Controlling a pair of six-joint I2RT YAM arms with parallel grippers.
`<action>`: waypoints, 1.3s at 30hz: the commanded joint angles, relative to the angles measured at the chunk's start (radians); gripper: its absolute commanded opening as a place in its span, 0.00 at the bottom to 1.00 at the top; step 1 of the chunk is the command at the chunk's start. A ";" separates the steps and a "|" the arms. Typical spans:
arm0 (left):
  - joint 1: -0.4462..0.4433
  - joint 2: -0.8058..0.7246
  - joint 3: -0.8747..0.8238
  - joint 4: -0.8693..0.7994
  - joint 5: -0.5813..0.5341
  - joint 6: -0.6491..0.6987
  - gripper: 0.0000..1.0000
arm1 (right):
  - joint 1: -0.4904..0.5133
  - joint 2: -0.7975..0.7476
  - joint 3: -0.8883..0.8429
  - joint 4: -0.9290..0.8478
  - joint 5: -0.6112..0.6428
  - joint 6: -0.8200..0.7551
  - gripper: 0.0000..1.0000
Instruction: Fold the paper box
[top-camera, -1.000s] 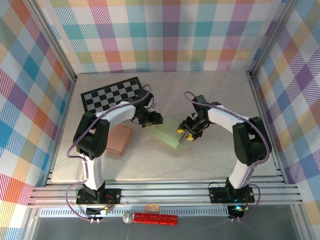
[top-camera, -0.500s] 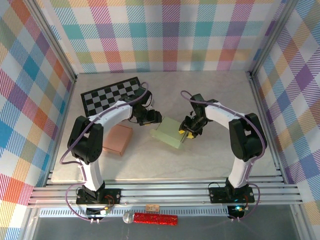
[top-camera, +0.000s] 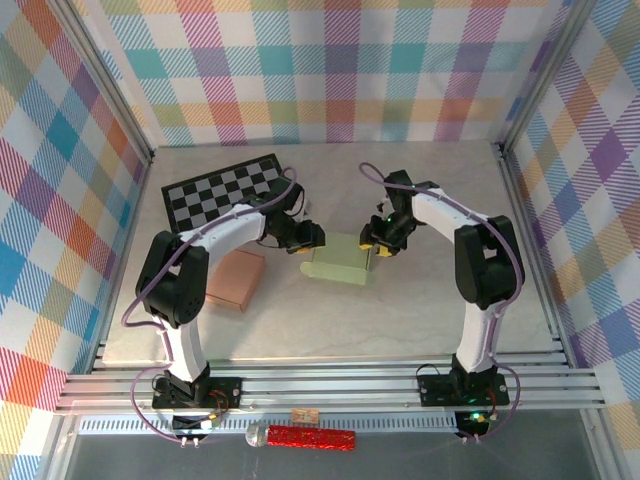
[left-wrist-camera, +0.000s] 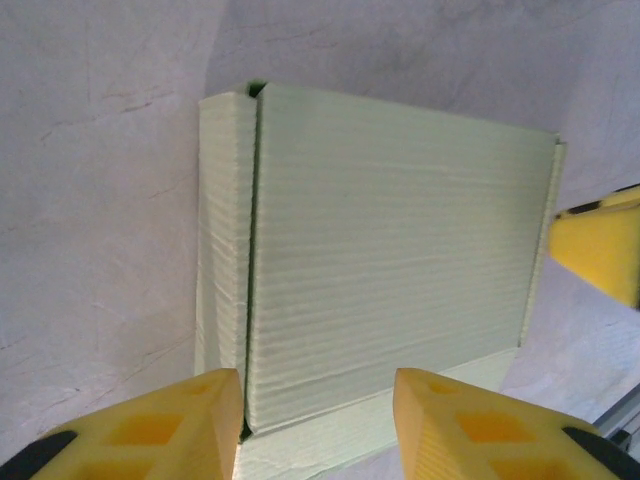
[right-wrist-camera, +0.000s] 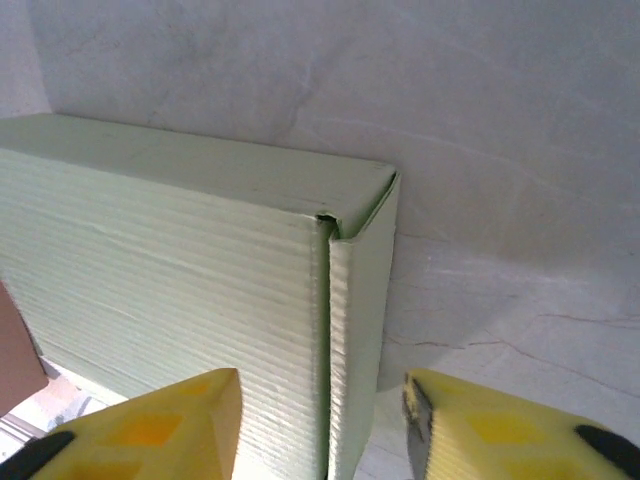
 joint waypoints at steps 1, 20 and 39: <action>0.019 0.010 -0.049 0.033 0.023 -0.036 0.43 | -0.018 -0.116 -0.080 0.062 -0.068 0.001 0.51; 0.036 0.045 -0.099 0.178 0.088 -0.046 0.27 | -0.051 -0.212 -0.425 0.574 -0.244 0.139 0.64; 0.038 0.046 -0.135 0.197 0.075 -0.059 0.17 | -0.073 -0.121 -0.426 0.610 -0.306 0.108 0.71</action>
